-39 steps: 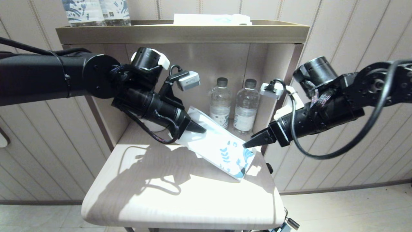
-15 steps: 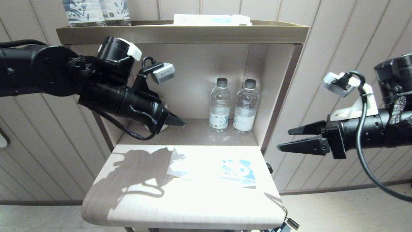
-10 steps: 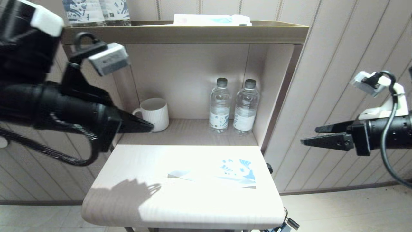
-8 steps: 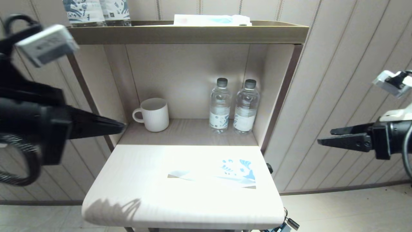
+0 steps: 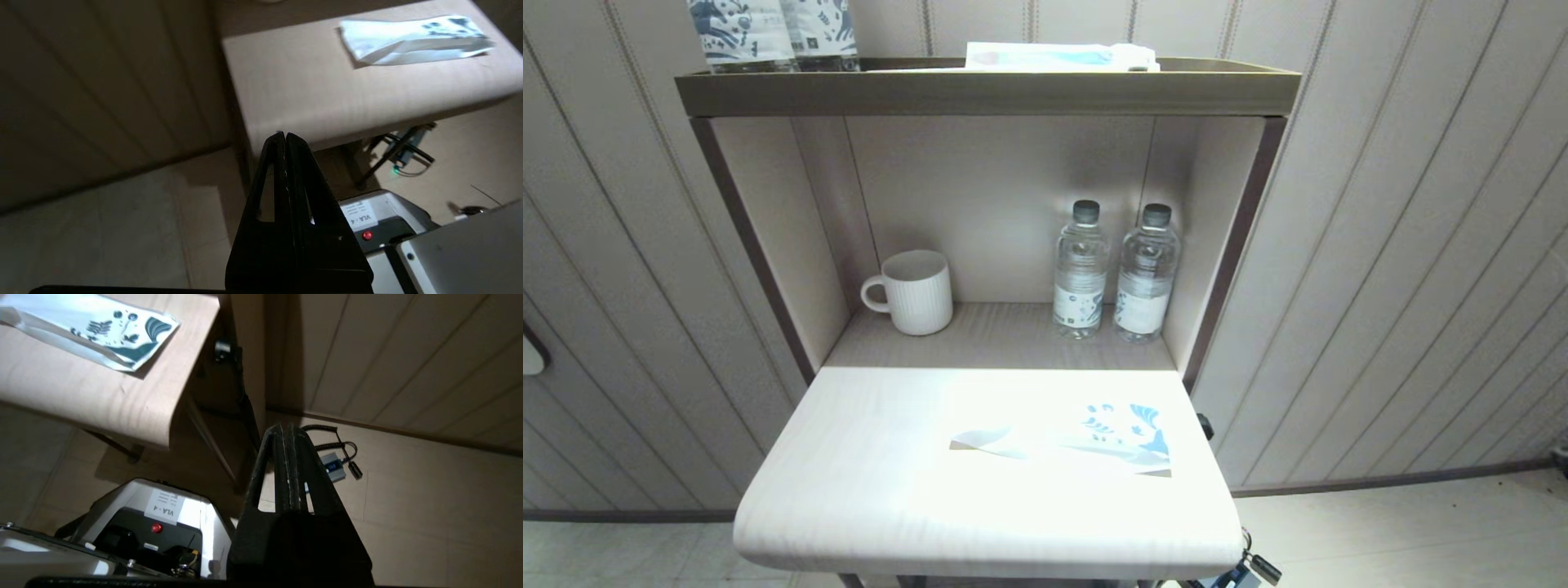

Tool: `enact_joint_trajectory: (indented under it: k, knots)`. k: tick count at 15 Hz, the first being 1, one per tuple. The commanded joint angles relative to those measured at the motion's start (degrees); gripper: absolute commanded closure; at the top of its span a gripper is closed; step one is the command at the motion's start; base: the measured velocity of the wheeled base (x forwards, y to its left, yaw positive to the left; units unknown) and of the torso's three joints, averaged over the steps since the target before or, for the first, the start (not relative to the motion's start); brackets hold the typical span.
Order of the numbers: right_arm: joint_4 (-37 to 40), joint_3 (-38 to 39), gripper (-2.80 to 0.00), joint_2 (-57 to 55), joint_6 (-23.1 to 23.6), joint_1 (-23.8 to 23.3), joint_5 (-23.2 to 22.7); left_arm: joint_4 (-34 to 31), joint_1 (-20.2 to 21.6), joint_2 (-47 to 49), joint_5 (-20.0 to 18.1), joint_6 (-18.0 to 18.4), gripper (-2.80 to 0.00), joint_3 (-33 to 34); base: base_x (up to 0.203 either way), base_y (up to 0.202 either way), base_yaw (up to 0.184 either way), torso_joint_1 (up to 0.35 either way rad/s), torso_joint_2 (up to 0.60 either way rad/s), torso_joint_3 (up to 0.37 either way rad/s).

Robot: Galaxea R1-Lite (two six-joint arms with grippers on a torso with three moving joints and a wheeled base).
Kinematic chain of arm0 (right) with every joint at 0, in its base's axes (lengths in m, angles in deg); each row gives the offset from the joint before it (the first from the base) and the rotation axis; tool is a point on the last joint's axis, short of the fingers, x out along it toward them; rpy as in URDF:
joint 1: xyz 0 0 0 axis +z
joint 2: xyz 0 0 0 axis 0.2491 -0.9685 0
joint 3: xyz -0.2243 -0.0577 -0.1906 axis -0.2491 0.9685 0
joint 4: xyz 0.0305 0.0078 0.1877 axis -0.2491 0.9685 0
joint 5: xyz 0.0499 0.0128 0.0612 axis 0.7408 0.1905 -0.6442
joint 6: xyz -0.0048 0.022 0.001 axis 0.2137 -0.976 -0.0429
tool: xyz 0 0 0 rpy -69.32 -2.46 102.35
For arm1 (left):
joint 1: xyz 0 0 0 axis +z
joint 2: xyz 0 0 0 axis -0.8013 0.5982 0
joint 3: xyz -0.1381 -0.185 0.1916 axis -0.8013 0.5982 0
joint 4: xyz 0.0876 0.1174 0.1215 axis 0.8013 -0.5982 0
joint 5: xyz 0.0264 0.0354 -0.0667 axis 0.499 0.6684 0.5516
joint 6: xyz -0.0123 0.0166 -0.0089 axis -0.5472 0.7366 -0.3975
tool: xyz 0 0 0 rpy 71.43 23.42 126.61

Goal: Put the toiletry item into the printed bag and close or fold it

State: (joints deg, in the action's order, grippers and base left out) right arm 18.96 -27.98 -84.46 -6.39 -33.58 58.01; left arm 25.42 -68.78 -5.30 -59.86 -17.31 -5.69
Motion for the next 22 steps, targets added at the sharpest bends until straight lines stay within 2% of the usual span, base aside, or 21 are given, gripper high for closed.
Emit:
enact_joint_trajectory:
  k: [1,3,5,7,8,10,11,12,13,14,16,17,18,19,20,21,22]
  knots:
    - [3.4,3.2,0.00,7.1,0.0,-1.1,0.2,-3.3,6.5,-8.8,0.4,-2.2,0.00,2.9,0.000,0.000,0.000,0.000,0.00,0.000]
    - [12.6,3.2,0.00,9.0,-1.1,0.7,-1.4,-5.1,9.4,-15.7,0.0,-4.1,0.00,7.7,0.000,0.000,0.000,0.000,0.00,0.000]
    - [15.7,3.5,0.00,15.2,-5.8,3.6,-3.3,-5.9,13.4,-21.9,-0.3,-4.7,0.00,14.4,0.000,0.000,0.000,0.000,0.00,0.000]
    - [18.3,4.3,0.00,24.0,-8.4,9.8,-3.2,-6.0,14.8,-28.7,-1.7,-4.0,0.00,20.3,0.000,0.000,0.000,0.000,0.00,0.000]
    - [20.5,4.8,0.00,28.4,-9.5,12.8,-1.1,-6.0,15.2,-30.8,-2.2,-3.6,0.00,24.0,0.000,0.000,0.000,0.000,0.00,0.000]
    - [23.2,7.0,0.00,36.4,-11.5,15.9,6.5,-4.2,15.4,-33.5,-1.4,-3.4,0.00,30.9,0.000,0.000,0.000,0.000,0.00,0.000]
    - [22.7,9.6,0.00,41.1,-12.1,16.7,11.3,-1.5,15.5,-33.9,0.3,-3.6,0.00,34.6,0.000,0.000,0.000,0.000,0.00,0.000]
    - [21.6,13.2,0.00,44.1,-13.5,17.3,19.7,4.6,15.5,-34.2,2.1,-3.5,0.00,38.4,0.000,0.000,0.000,0.000,0.00,0.000]
    - [18.9,16.5,0.00,45.0,-15.1,17.6,24.3,11.0,15.5,-34.2,2.9,-3.2,0.00,42.1,0.000,0.000,0.000,0.000,0.00,0.000]
    - [12.0,21.0,0.00,45.0,-16.0,17.8,26.5,20.7,15.5,-34.2,3.7,-1.9,0.00,47.8,0.000,0.000,0.000,0.000,0.00,0.000]
    - [-3.7,32.5,0.00,45.0,-15.1,18.0,30.9,40.9,15.5,-34.3,4.6,2.3,0.00,56.1,0.000,0.000,0.000,0.000,0.00,0.000]
    - [-13.4,38.0,0.00,45.0,-14.0,18.1,32.8,45.5,15.5,-34.2,4.9,5.7,0.00,58.4,0.000,0.000,0.000,0.000,0.00,0.000]
    - [-21.6,41.4,0.00,45.0,-14.0,18.2,34.4,46.2,15.5,-34.2,3.8,8.7,0.00,58.9,0.000,0.000,0.000,0.000,0.00,0.000]
    - [-25.9,43.4,0.00,45.0,-14.0,18.2,35.9,46.4,15.5,-34.2,0.2,9.5,0.00,59.4,0.000,0.000,0.000,0.000,0.00,0.000]
    - [-27.0,44.0,0.00,45.0,-14.2,18.4,36.0,47.7,15.5,-34.2,-3.1,9.7,0.00,60.6,0.000,0.000,0.000,0.000,0.00,0.000]
    - [-27.3,44.1,0.00,45.0,-14.2,18.4,34.8,49.3,15.5,-34.2,-4.3,9.3,0.00,61.7,0.000,0.000,0.000,0.000,0.00,0.000]
    - [-27.2,44.7,0.00,45.0,-14.3,18.4,31.9,47.1,15.5,-34.3,-4.5,8.6,0.00,61.6,0.000,0.000,0.000,0.000,0.00,0.000]
